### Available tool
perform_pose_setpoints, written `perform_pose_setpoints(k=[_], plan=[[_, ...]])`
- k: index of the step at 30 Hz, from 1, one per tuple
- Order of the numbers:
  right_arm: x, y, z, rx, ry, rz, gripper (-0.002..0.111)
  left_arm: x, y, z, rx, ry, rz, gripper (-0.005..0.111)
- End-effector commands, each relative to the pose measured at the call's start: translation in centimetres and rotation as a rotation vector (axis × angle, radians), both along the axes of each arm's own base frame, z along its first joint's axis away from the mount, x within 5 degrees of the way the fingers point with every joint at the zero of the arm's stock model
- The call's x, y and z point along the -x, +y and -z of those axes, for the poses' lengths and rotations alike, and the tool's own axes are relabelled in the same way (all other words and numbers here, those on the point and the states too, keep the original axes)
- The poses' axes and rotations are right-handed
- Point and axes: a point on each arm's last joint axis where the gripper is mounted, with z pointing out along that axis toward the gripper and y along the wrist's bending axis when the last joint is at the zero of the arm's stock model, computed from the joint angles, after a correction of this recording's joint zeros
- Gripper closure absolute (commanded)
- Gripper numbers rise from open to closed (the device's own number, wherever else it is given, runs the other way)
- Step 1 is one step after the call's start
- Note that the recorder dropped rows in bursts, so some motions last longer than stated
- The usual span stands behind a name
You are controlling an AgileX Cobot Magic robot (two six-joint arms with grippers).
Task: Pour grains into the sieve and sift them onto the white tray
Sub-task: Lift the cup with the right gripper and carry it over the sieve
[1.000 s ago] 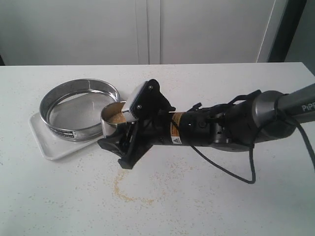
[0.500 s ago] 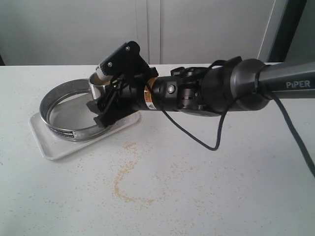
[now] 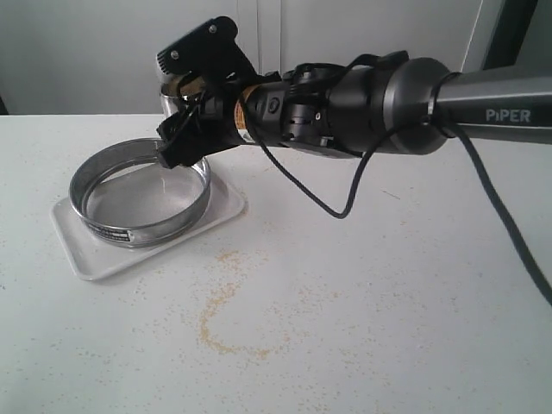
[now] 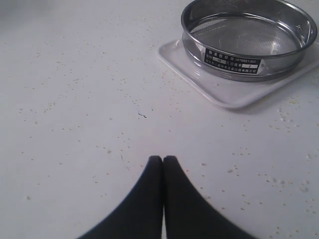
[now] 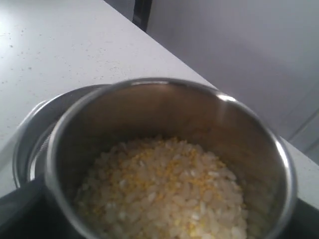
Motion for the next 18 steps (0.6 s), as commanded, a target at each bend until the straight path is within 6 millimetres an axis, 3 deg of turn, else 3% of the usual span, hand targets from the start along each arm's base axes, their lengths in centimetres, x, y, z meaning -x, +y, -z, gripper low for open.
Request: perform_pose_setpoints(k=[1, 6, 12, 18], plan=[[0.1, 1.0, -1.6, 0.01, -0.016, 0.05, 0.108, 0.0, 0.0, 0.1, 0.011, 0.0, -0.004, 0.107], [0.0, 1.7, -2.4, 0.056, -0.016, 0.123, 0.108, 0.0, 0.0, 0.1, 0.011, 0.0, -0.004, 0.107], [-1.0, 4.3, -1.4, 0.225, -0.072, 0.135, 0.108, 0.0, 0.0, 0.1, 0.011, 0.0, -0.004, 0.107], [-2.7, 5.1, 0.6, 0.429, -0.051, 0.157, 0.108, 0.0, 0.0, 0.1, 0.011, 0.0, -0.004, 0.107]])
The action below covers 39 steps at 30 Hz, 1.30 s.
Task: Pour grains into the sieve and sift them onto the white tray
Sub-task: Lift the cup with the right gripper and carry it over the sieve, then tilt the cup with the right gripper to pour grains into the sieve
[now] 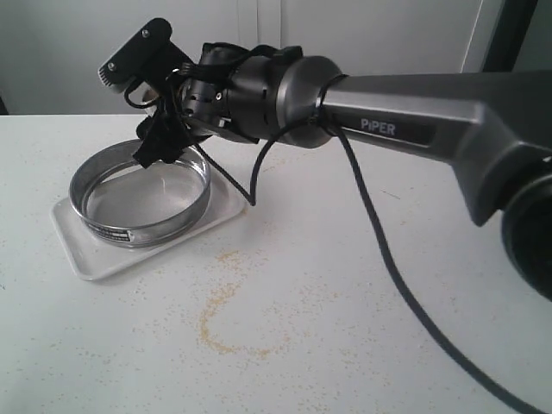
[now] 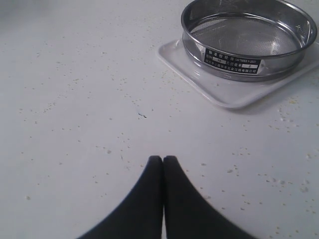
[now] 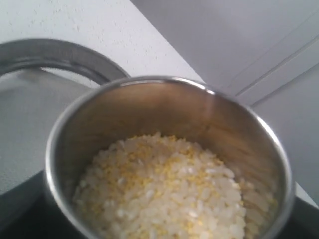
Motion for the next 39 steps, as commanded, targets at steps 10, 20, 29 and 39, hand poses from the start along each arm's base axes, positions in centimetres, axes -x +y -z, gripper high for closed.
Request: perform_pose_setpoints(k=[10, 20, 29, 39], plan=[[-2.1, 1.8, 1.3, 0.248, -0.056, -0.034, 0.108, 0.0, 0.0, 0.1, 0.011, 0.0, -0.004, 0.107], [-3.3, 3.2, 2.3, 0.381, -0.101, -0.051, 0.108, 0.0, 0.0, 0.1, 0.011, 0.0, -0.004, 0.107], [-3.2, 4.3, 3.2, 0.52, -0.165, -0.067, 0.108, 0.0, 0.0, 0.1, 0.011, 0.0, -0.004, 0.107], [-2.4, 5.5, 5.9, 0.707, -0.277, 0.012, 0.108, 0.0, 0.0, 0.1, 0.011, 0.0, -0.004, 0.107]])
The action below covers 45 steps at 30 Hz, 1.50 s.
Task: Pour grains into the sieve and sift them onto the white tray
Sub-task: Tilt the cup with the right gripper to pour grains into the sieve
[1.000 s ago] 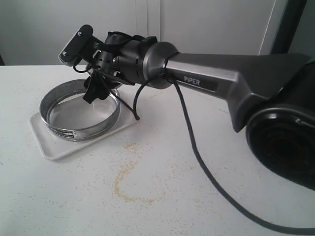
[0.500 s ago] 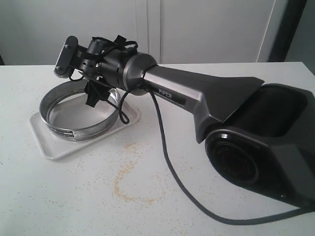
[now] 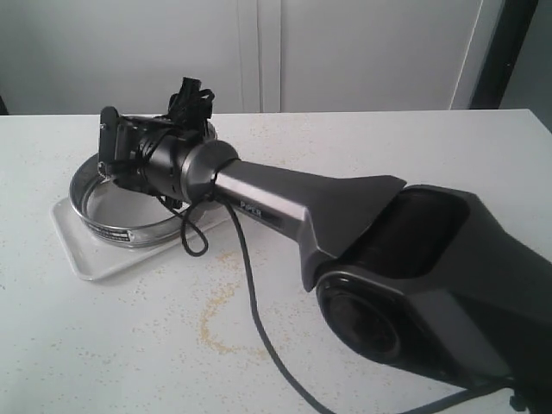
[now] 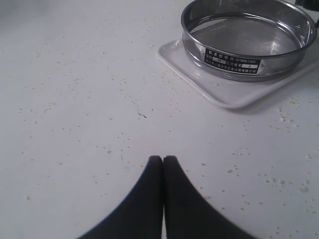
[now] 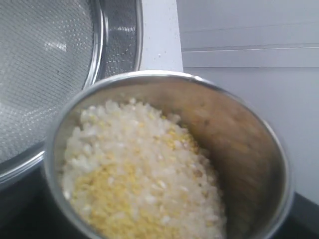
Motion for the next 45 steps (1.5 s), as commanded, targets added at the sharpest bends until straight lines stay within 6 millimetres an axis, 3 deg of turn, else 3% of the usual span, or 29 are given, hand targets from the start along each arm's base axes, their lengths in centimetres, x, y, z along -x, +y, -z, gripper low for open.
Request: perform_pose_setpoints(k=[1, 20, 38, 45], plan=[[0.4, 0.6, -0.4, 0.038, -0.096, 0.003, 0.108, 0.0, 0.0, 0.1, 0.011, 0.0, -0.004, 0.107], [0.4, 0.9, 2.5, 0.188, -0.228, 0.051, 0.108, 0.0, 0.0, 0.1, 0.011, 0.0, -0.004, 0.107], [1.2, 3.0, 2.4, 0.166, -0.255, -0.109, 0.108, 0.0, 0.0, 0.1, 0.011, 0.0, -0.004, 0.107], [1.1, 2.7, 1.9, 0.22, -0.313, -0.088, 0.108, 0.0, 0.0, 0.1, 0.011, 0.0, -0.004, 0.107]])
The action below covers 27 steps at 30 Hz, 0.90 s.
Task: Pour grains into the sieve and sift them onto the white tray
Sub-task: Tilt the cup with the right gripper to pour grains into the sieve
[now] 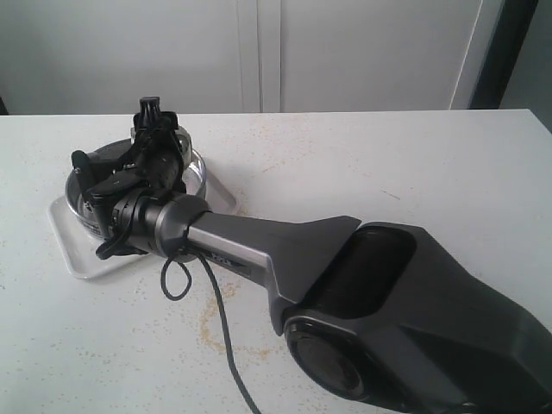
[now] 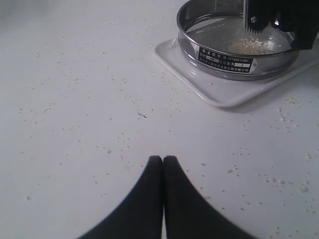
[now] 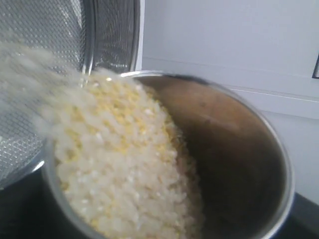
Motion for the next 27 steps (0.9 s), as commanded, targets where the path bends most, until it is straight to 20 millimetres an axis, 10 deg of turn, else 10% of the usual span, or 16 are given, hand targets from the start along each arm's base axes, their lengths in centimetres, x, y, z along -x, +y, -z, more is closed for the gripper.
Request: perform_pose_setpoints(k=[1, 27], plan=[[-0.16, -0.23, -1.55, 0.045, -0.09, 0.014, 0.108, 0.03, -0.01, 0.08, 0.011, 0.0, -0.004, 0.107], [-0.29, -0.44, -2.46, 0.116, -0.193, 0.027, 0.108, 0.03, -0.01, 0.08, 0.011, 0.0, -0.004, 0.107]])
